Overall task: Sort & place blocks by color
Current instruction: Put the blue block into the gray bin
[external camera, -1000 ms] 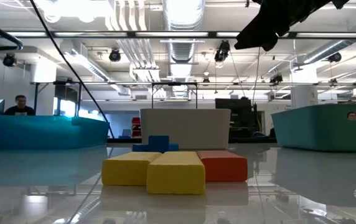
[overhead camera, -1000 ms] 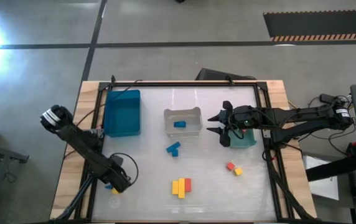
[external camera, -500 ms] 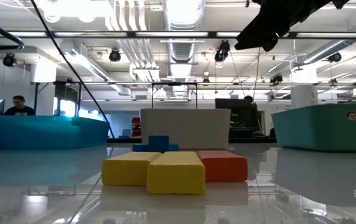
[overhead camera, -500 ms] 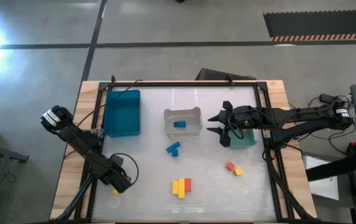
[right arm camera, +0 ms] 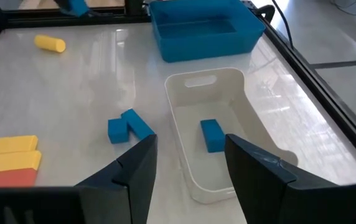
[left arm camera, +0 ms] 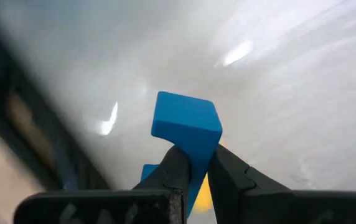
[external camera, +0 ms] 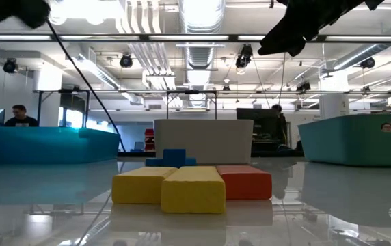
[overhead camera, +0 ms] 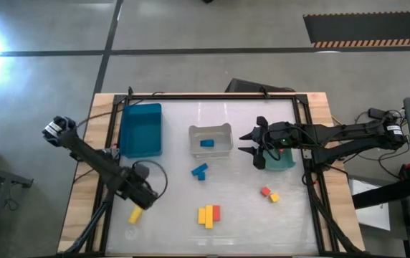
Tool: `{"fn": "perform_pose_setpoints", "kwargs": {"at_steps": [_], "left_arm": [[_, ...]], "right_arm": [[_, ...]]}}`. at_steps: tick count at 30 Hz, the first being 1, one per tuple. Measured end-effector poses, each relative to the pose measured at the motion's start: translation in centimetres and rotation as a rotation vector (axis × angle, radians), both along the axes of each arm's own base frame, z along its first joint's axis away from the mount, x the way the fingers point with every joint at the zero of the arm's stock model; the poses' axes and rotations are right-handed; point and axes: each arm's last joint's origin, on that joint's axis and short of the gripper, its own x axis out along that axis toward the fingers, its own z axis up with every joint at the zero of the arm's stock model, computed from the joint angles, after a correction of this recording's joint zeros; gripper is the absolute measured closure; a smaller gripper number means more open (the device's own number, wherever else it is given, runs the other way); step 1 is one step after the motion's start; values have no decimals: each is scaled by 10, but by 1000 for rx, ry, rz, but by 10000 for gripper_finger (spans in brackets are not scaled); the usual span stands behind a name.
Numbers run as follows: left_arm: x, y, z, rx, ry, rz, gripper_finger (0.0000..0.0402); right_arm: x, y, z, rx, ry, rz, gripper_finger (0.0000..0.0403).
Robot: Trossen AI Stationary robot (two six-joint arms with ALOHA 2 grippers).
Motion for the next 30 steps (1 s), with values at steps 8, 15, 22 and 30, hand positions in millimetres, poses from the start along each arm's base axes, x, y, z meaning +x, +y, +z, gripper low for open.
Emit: {"fn": "perform_pose_setpoints", "kwargs": {"at_steps": [8,15,22,30], "left_arm": [[31,76,29,217,-130,-260,380],[36,161,24,275,4,-460,380],[29,219,26,308,-17,-579,380],[83,239,43,470,-680,-798,380]], "right_arm": [[0,0,0,-10,4,5,225],[-3,0,-5,-23,63,14,225],[-4,-1,-7,-52,85,29,225],[0,-23,3,-176,-10,-12,225]]}}
